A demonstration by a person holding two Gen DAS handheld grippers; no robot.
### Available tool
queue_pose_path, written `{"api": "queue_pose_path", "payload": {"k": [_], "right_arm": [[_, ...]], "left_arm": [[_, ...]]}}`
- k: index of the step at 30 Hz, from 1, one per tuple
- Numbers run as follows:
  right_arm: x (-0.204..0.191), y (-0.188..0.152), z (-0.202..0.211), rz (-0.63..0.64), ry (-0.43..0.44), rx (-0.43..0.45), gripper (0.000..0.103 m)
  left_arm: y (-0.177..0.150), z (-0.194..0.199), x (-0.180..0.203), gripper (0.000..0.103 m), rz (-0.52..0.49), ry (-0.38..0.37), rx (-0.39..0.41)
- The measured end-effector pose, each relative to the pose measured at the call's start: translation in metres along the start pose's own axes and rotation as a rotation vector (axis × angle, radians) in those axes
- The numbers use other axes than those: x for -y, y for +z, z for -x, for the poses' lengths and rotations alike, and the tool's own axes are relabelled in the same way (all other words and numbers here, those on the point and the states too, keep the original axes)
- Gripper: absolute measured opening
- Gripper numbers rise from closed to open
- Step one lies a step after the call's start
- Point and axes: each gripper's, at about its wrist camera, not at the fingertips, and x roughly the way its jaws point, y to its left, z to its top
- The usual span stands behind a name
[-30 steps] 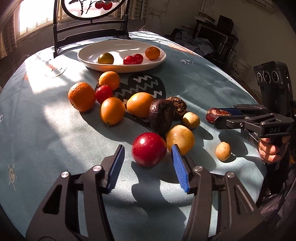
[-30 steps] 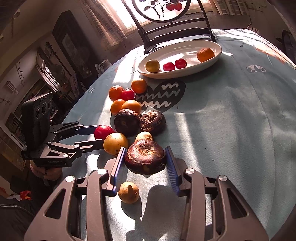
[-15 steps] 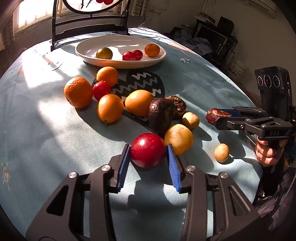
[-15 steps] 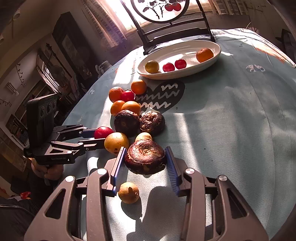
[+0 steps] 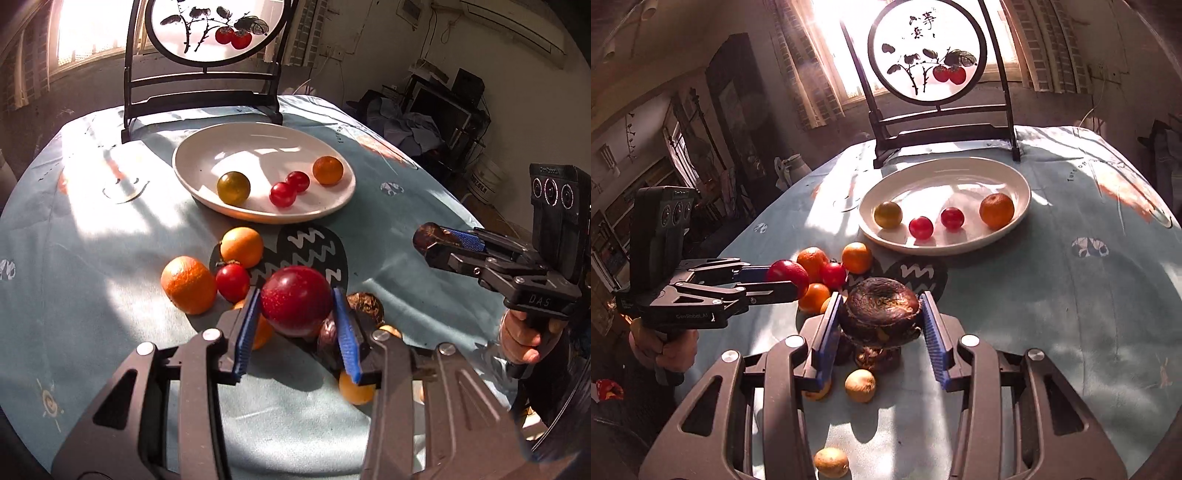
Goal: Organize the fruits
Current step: 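Release the brown fruit onto the plate with the right tool while the left tool releases the plum, then grasp a small yellow lemon with the right tool while the left tool moves to a pale yellow fruit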
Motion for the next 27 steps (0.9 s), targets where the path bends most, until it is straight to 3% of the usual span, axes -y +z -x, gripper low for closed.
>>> {"api": "queue_pose_path", "payload": {"k": [4,8,15,19,23,27], "right_arm": [[0.026,0.036,-0.043,-0.045,-0.094,0.039,0.043],[0.044,0.053,-0.082,-0.054,-0.156,0.02,0.043],[0.058,0.061,-0.107,-0.049,-0.181,-0.01,0.044],[0.058,0.06,-0.1,-0.048,-0.167,0.001,0.055],[0.049,0.059,-0.077,-0.041,-0.145,0.039,0.059],[0.036,0.051,-0.06,-0.018,-0.111,0.04,0.062]], "left_arm": [[0.05,-0.028,0.004,0.04,-0.015,0.12,0.042],[0.089,-0.061,-0.004,0.04,0.024,0.152,0.049],[0.113,-0.111,-0.017,0.042,0.046,0.235,-0.021],[0.11,-0.099,-0.013,0.086,0.034,0.273,0.029],[0.108,-0.075,-0.008,0.096,0.037,0.318,0.059],[0.093,-0.062,-0.01,0.098,0.085,0.332,0.037]]}}
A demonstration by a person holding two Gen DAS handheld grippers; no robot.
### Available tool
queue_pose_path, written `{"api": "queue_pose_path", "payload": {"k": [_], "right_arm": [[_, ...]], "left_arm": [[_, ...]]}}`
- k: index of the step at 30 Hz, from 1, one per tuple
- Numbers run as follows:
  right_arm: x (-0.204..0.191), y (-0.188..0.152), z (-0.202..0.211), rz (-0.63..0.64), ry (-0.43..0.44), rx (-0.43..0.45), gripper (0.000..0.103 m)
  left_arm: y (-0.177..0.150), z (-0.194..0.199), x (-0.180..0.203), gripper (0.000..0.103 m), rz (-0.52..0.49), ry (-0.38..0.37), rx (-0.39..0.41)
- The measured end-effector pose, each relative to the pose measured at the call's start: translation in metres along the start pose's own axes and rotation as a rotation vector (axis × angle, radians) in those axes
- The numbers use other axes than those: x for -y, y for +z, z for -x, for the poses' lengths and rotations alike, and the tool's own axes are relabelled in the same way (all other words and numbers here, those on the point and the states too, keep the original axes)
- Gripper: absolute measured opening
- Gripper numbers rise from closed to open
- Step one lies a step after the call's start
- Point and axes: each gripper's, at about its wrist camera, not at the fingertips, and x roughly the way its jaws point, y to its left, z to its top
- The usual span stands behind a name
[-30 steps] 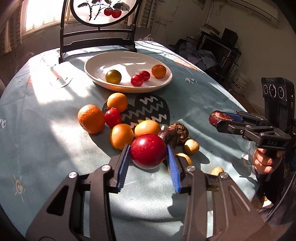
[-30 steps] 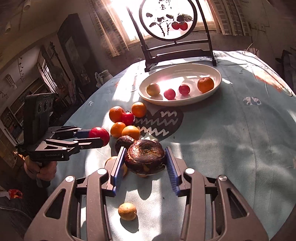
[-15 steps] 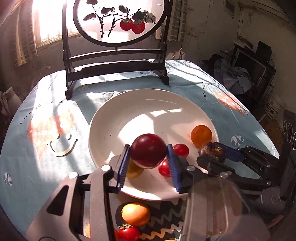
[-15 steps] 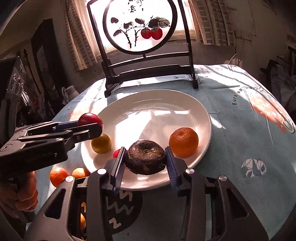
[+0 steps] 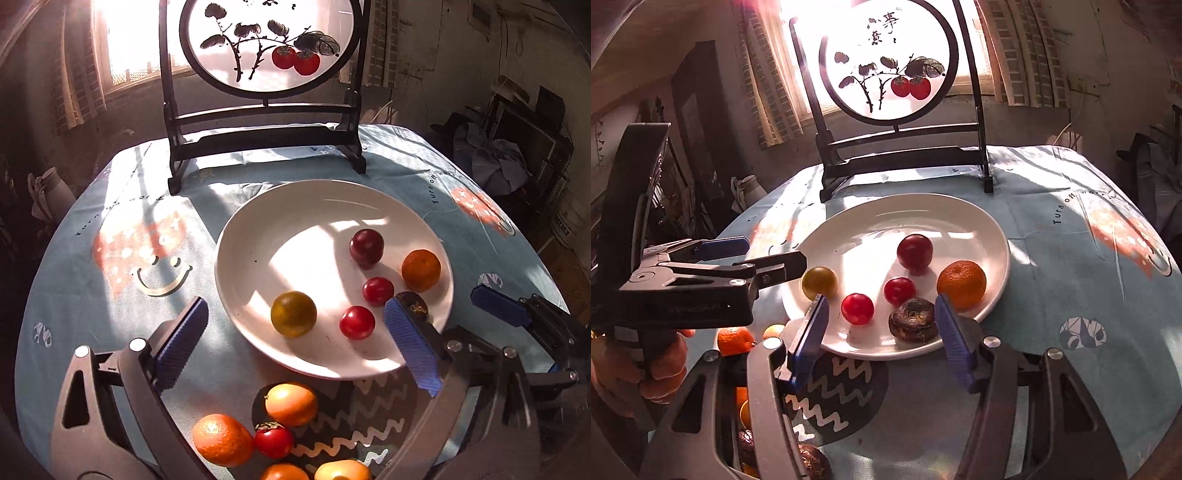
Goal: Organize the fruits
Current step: 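Grasp a small yellow lemon with the right tool while the left tool moves to a pale yellow fruit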
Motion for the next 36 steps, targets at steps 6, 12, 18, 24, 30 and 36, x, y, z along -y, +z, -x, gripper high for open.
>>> {"api": "queue_pose_path", "payload": {"k": [6,12,18,24,30,36], "right_arm": [[-0.02,-0.029,0.018,0.056,0.026,-0.046,0.064],[-0.039,-0.063,0.038,0.106,0.079,-0.124,0.064],[-0.057,-0.102,0.079,0.133,0.148,-0.128,0.064],[-0.076,-0.14,0.095,0.192,0.084,-0.206,0.064],[-0.088,-0.155,0.099,0.281,0.011,-0.205,0.064],[-0.094,-0.159,0.091,0.324,0.01,-0.244,0.046]], "left_arm": [[-0.054,0.025,-0.014,0.098,0.011,0.008,-0.016],[-0.099,0.056,-0.03,0.098,0.057,-0.013,0.009],[-0.126,0.058,-0.051,0.099,0.15,-0.05,-0.031],[-0.133,0.064,-0.054,0.099,0.16,-0.072,-0.019],[-0.135,0.066,-0.05,0.099,0.128,-0.041,-0.012],[-0.137,0.067,-0.05,0.099,0.11,-0.023,-0.013]]}}
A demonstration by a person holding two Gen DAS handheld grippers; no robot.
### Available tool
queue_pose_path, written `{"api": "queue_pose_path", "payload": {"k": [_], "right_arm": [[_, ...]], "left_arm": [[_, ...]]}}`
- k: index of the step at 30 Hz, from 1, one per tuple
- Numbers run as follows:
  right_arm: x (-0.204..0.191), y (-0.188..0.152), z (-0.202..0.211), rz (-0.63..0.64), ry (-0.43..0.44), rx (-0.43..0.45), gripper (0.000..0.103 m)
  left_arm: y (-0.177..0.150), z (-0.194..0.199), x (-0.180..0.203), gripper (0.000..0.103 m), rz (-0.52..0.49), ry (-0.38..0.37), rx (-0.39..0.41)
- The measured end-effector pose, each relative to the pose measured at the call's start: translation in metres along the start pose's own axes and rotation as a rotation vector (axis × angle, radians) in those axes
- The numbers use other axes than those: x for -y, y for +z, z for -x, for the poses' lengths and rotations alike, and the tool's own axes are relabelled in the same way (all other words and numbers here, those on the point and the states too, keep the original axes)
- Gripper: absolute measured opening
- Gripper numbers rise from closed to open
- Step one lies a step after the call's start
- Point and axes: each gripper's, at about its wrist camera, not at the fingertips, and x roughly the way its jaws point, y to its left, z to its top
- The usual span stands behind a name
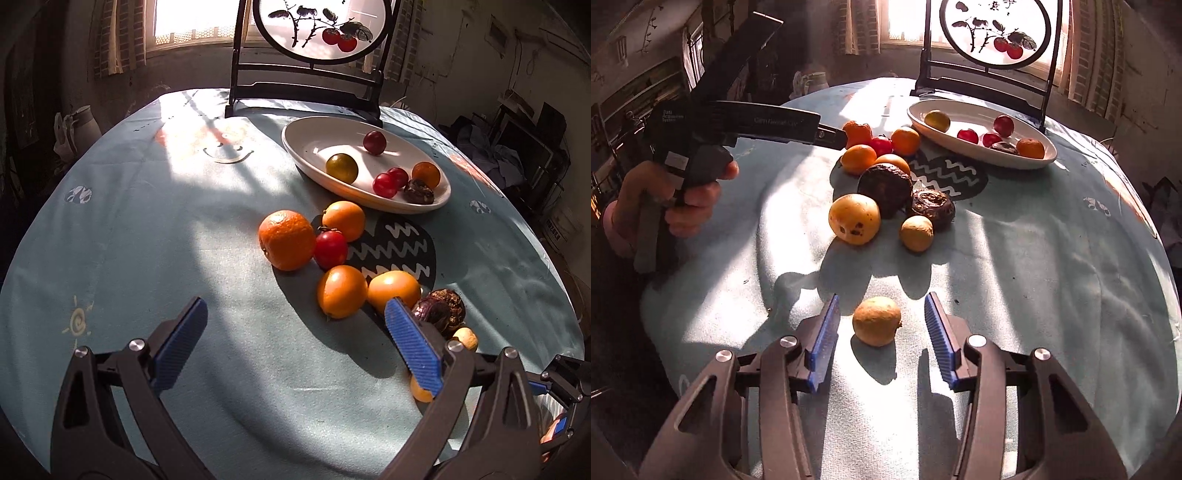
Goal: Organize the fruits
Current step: 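Grasp a small yellow lemon with the right tool while the left tool moves to a pale yellow fruit, then grasp the pale yellow fruit with the left tool while the right tool carries the lemon to the plate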
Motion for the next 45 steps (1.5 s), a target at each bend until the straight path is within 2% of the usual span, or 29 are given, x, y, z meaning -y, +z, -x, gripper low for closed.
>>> {"api": "queue_pose_path", "payload": {"k": [9,13,17,21,23,26,32,36,41,45], "right_arm": [[-0.006,-0.001,-0.005,0.037,-0.017,-0.03,0.041],[-0.006,-0.002,-0.008,0.036,-0.002,-0.041,0.029],[-0.002,-0.002,-0.007,0.012,0.01,-0.035,0.028],[0.015,0.0,0.002,-0.086,0.032,0.021,0.028],[0.026,0.001,0.005,-0.155,0.036,0.047,0.028],[0.042,0.0,0.008,-0.252,0.053,0.073,0.028],[0.059,-0.002,0.011,-0.349,0.104,0.092,0.028],[0.058,-0.002,0.01,-0.346,0.104,0.088,0.028],[0.054,-0.003,0.013,-0.317,0.092,0.104,0.028],[0.054,-0.003,0.014,-0.317,0.097,0.11,0.028]], "left_arm": [[-0.001,-0.002,-0.002,0.099,0.0,0.011,-0.011],[-0.002,-0.003,-0.003,0.099,0.002,0.012,-0.016],[-0.002,-0.004,-0.003,0.099,0.002,0.017,-0.021],[-0.003,-0.005,-0.003,0.099,0.003,0.01,-0.03],[-0.005,-0.004,-0.001,0.099,-0.005,-0.022,-0.039],[-0.009,0.001,0.006,0.099,-0.04,-0.125,-0.046],[-0.03,0.01,0.034,0.097,-0.134,-0.256,-0.063],[-0.043,0.012,0.051,0.074,-0.158,-0.317,-0.087],[-0.045,0.005,0.067,0.069,-0.175,-0.327,-0.116],[-0.045,-0.001,0.073,0.052,-0.182,-0.322,-0.144]]}}
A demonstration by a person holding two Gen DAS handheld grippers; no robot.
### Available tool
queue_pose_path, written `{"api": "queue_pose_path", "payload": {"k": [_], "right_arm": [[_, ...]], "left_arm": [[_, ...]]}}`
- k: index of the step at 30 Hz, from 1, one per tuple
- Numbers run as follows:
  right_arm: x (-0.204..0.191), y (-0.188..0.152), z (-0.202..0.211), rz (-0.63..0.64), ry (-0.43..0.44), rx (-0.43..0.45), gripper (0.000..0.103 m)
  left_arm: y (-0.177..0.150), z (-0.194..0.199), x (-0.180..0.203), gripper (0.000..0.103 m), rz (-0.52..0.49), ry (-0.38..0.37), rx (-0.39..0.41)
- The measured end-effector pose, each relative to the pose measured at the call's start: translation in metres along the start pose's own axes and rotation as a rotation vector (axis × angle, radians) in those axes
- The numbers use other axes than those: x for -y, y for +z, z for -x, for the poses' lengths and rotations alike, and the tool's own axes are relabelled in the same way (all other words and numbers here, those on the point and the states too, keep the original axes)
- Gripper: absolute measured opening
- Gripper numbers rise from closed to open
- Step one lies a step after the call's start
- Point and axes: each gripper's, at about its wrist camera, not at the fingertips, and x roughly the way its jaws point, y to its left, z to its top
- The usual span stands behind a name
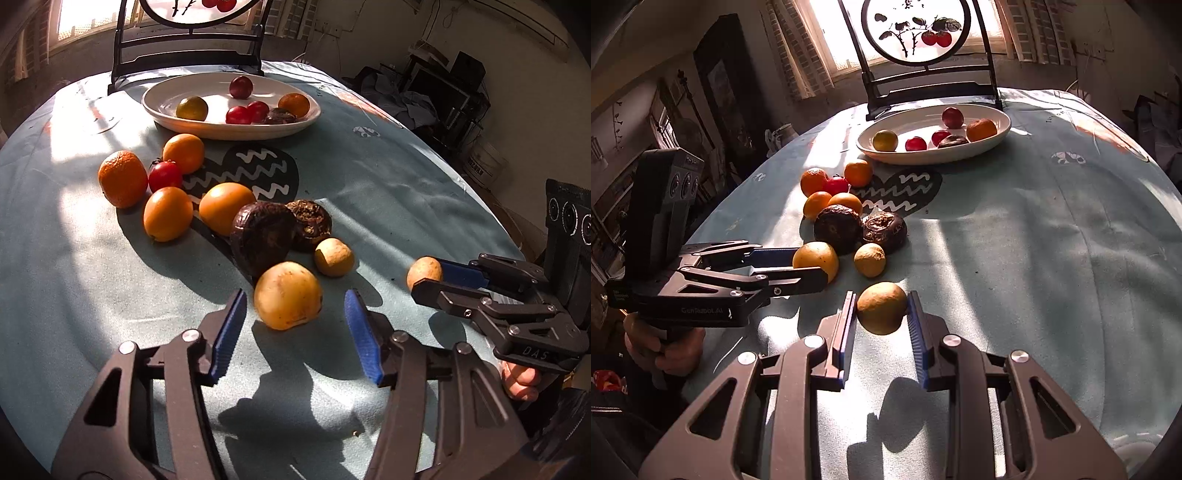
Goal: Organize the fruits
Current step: 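Grasp the pale yellow fruit with the left tool while the right tool carries the lemon to the plate, then open the left tool over the plate while the right tool releases the lemon there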
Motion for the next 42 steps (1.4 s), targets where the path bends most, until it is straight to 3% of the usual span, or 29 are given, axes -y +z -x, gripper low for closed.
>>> {"api": "queue_pose_path", "payload": {"k": [17,22,29,32,35,37,39,42], "right_arm": [[0.0,-0.001,0.005,0.01,0.022,0.026,0.028],[0.0,-0.001,0.003,0.008,0.019,0.019,0.028],[-0.001,0.009,-0.005,0.03,0.047,-0.032,0.028],[-0.002,0.037,-0.009,0.07,-0.011,0.006,0.028],[0.003,0.079,-0.02,0.08,-0.102,0.112,0.028],[0.012,0.108,-0.036,0.077,-0.143,0.164,0.028],[0.026,0.133,-0.058,0.032,-0.168,0.178,0.028],[0.047,0.158,-0.091,-0.028,-0.172,0.169,0.028]], "left_arm": [[0.002,-0.01,0.003,0.051,0.012,0.059,-0.022],[0.002,-0.007,-0.004,0.038,0.049,0.04,-0.013],[0.003,0.008,-0.004,0.037,0.03,0.043,0.014],[0.03,0.025,-0.008,0.037,0.011,0.081,0.083],[0.075,0.026,-0.02,0.037,0.035,0.096,0.142],[0.107,0.017,-0.031,0.037,0.063,0.146,0.172],[0.134,0.003,-0.041,0.037,0.074,0.2,0.179],[0.168,-0.018,-0.058,0.037,0.09,0.22,0.164]]}}
